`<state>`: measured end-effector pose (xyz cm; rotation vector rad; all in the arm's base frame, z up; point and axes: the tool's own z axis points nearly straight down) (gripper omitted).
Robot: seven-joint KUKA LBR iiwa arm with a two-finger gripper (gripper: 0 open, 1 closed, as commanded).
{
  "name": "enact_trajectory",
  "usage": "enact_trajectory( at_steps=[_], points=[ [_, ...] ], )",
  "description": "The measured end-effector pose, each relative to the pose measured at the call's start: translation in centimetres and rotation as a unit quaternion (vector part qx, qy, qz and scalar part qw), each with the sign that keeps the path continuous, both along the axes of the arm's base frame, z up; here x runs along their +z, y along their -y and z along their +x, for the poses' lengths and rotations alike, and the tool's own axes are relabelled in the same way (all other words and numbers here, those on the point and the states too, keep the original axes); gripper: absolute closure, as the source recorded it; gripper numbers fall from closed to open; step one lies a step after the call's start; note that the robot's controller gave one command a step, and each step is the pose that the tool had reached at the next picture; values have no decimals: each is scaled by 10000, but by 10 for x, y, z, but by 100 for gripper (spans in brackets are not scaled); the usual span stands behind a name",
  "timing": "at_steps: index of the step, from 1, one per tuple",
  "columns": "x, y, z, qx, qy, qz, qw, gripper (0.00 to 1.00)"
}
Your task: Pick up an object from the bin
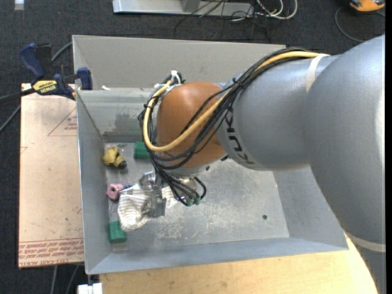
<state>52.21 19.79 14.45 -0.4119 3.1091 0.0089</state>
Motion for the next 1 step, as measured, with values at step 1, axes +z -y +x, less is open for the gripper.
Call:
enact_trajectory(
  at_steps=[1],
  points=[
    [-51,-26,3,123,63,27,9999,100]
  ],
)
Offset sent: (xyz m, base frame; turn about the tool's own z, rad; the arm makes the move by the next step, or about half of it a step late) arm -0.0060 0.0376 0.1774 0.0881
